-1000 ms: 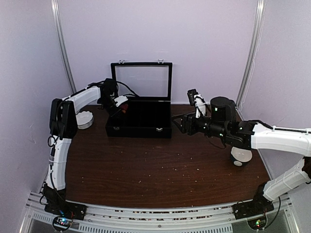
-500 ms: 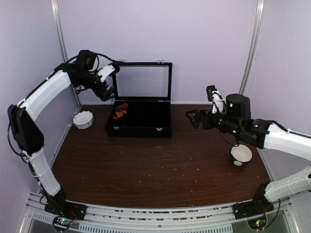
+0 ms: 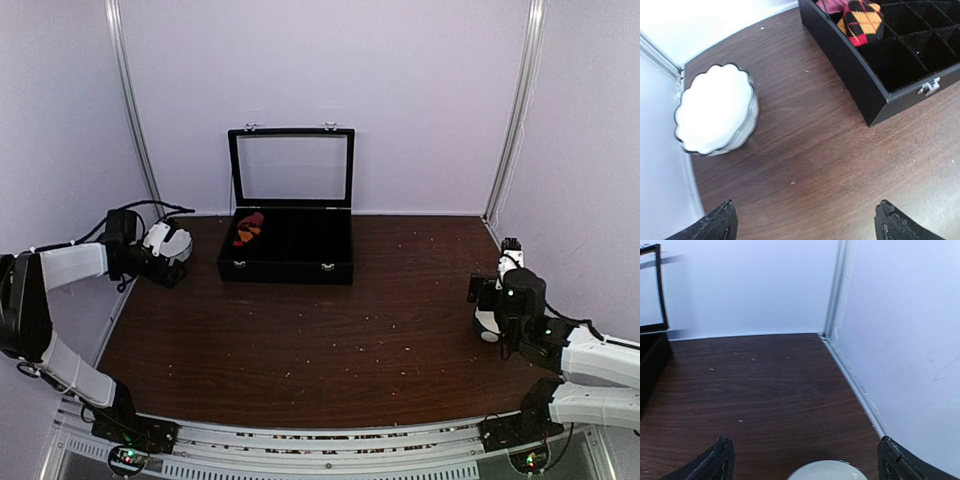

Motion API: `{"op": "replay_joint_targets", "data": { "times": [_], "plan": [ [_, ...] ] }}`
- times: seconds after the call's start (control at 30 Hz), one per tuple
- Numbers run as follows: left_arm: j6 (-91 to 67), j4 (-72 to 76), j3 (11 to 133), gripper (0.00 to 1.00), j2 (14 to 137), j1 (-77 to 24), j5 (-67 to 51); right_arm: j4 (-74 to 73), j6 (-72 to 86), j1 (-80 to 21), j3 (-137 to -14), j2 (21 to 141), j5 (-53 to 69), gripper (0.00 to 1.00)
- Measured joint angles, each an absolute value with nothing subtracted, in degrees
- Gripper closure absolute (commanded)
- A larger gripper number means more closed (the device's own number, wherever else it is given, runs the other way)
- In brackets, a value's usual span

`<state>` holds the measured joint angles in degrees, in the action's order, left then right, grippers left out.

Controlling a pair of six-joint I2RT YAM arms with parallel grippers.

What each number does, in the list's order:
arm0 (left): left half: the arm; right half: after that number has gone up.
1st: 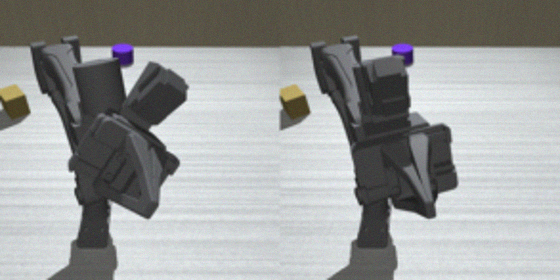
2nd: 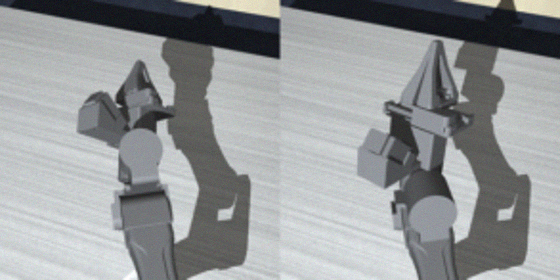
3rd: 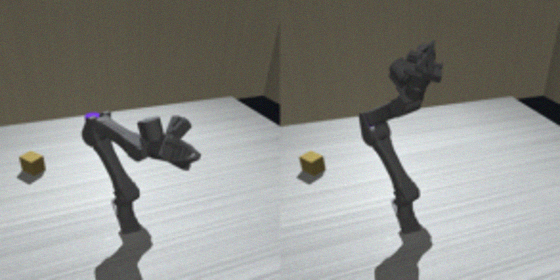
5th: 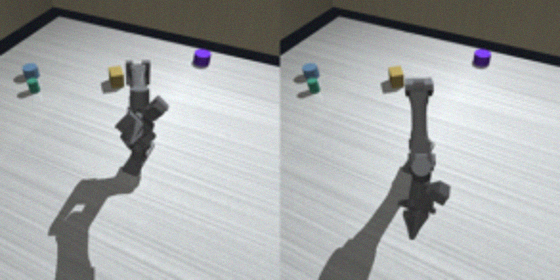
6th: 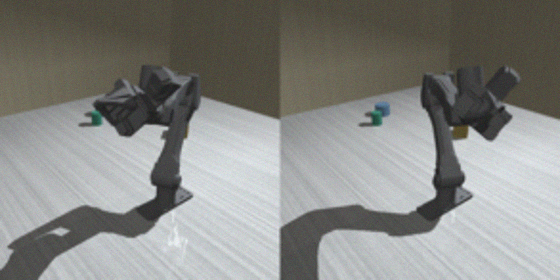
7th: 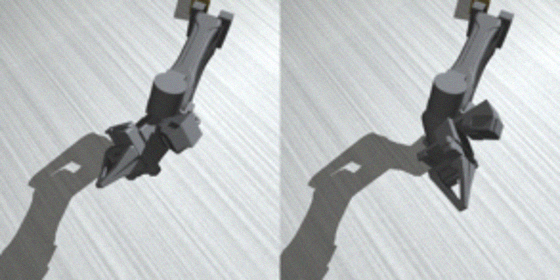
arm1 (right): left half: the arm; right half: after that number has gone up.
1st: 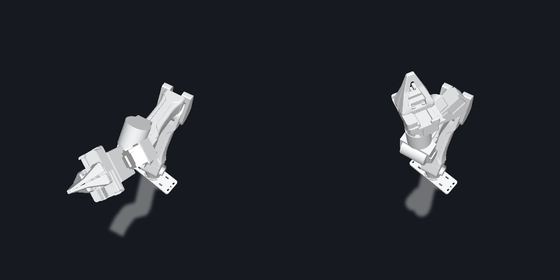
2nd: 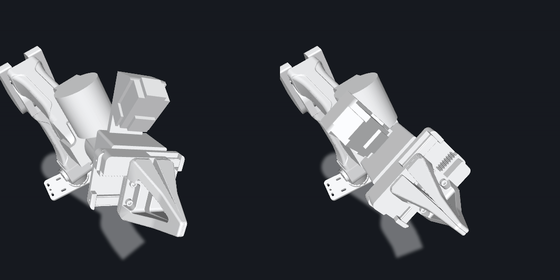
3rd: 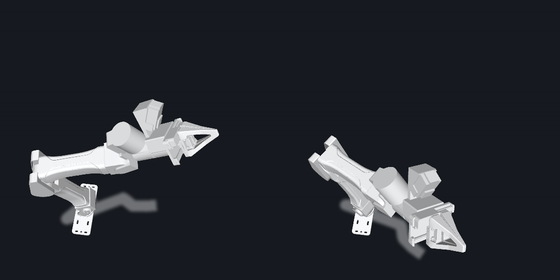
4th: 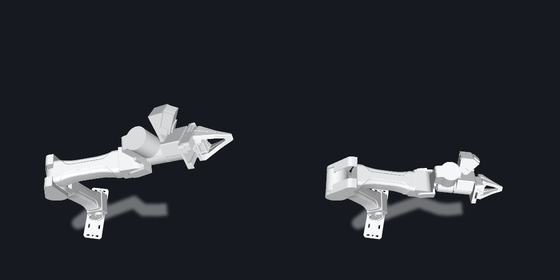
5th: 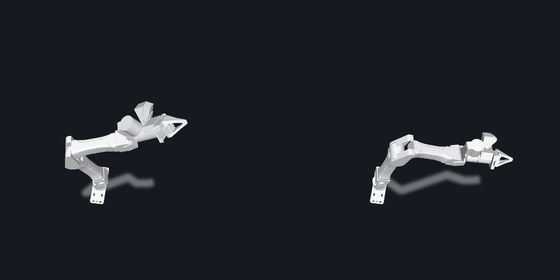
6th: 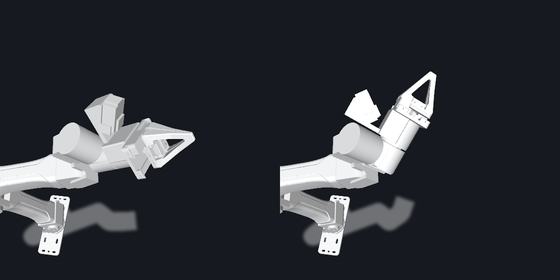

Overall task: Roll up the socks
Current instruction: Reset both arms

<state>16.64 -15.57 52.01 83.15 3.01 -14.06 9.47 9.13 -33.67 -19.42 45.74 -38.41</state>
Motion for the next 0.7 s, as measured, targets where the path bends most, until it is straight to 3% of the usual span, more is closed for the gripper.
{"op": "replay_joint_targets", "data": {
  "times": [0.13, 0.3, 0.53, 0.7],
  "plan": [
    [13.41, 1.04, 40.73, 0.02, 82.32, 2.28, -13.56, 16.25, 5.19, -29.87, -13.69, 46.00, -45.45, 0.00],
    [10.00, 16.82, 34.11, 0.02, 82.30, 2.31, -10.26, 29.87, 2.26, -22.28, -11.03, 50.19, -46.00, 0.00],
    [6.87, 31.40, 29.43, 0.02, 81.87, 2.31, -4.34, 44.62, 3.25, -11.00, -9.58, 62.11, -37.23, 0.00],
    [4.56, 49.58, 16.32, 0.02, 81.28, 2.31, 0.38, 52.25, 4.67, -5.45, -10.15, 67.31, -26.85, 0.00]
  ]
}}
